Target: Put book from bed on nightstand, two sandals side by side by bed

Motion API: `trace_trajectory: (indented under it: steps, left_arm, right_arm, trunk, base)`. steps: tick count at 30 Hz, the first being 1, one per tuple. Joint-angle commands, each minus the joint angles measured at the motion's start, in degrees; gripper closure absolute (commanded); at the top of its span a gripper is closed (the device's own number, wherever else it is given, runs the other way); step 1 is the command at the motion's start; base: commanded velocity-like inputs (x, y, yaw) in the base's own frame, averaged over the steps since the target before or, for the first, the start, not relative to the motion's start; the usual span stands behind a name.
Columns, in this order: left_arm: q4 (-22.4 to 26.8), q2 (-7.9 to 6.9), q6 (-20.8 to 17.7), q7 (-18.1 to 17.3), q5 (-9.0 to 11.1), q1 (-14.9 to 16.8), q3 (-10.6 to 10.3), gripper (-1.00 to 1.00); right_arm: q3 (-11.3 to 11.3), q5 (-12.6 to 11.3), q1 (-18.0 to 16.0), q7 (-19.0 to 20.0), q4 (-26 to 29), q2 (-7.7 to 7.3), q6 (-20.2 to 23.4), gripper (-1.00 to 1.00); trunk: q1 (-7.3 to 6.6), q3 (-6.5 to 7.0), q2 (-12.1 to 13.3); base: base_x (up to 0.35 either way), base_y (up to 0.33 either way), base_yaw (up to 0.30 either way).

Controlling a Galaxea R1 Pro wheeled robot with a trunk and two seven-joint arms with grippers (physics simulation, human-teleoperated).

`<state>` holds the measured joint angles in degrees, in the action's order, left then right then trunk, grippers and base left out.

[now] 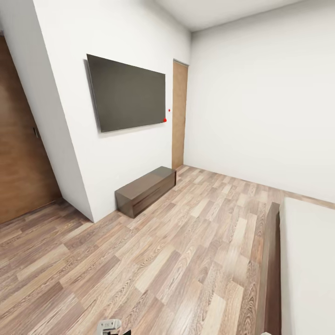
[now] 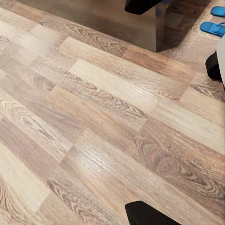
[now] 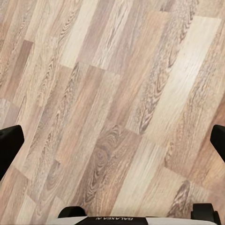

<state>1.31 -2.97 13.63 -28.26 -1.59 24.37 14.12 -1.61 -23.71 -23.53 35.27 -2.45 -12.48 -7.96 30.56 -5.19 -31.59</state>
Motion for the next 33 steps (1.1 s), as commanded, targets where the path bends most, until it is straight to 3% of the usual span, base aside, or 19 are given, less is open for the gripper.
trace_trajectory:
  steps: [1,6,7,8,10,15,33]
  left_arm:
    - [-0.1,0.00,0.2,-0.2,-0.2,0.1,0.3,-1.00]
    - [-0.1,-0.01,0.2,-0.2,-0.2,0.1,0.3,-1.00]
    - [-0.1,0.02,0.2,-0.3,-0.2,0.1,0.3,-1.00]
    - [-0.1,0.10,0.2,-0.3,-0.2,0.1,0.3,-1.00]
    - [-0.1,0.38,0.2,-0.3,-0.2,0.1,0.3,-1.00]
    - [-0.1,0.76,0.2,-0.3,-0.2,0.1,0.3,-1.00]
    - [-0.1,0.86,0.2,-0.3,-0.2,0.1,0.3,-1.00]
  right_arm:
    - [-0.1,0.1,-0.1,0.3,-0.3,0.01,-0.4,-1.00]
    - [0.3,1.0,-0.1,0.4,-0.2,0.10,-0.3,-1.00]
    - [0.7,2.4,-0.1,0.6,-0.2,0.20,-0.3,-1.00]
    - [1.7,6.7,-0.1,1.9,-0.3,0.37,-0.2,-1.00]
    - [2.1,10.3,-0.1,3.1,-0.3,0.43,-0.3,-1.00]
    - [2.3,14.1,-0.1,4.4,-0.2,0.26,-0.2,-1.00]
    - [2.4,15.1,-0.1,4.6,-0.2,0.09,-0.3,-1.00]
  trunk:
    - [0.03,-0.11,-0.1]
    - [0.03,-0.11,-0.1]
    - [0.03,-0.11,-0.1]
    - [0.03,-0.11,-0.1]
    - [0.03,-0.11,-0.1]
    - [0.03,-0.11,-0.1]
    - [0.03,-0.20,-0.1]
  base:
    - [0.000,0.000,0.010]
    - [0.000,0.000,0.004]
    - [0.000,0.000,0.001]
    - [0.000,0.000,0.000]
    - [0.000,0.000,0.000]
    - [0.000,0.000,0.000]
    - [0.000,0.000,0.063]
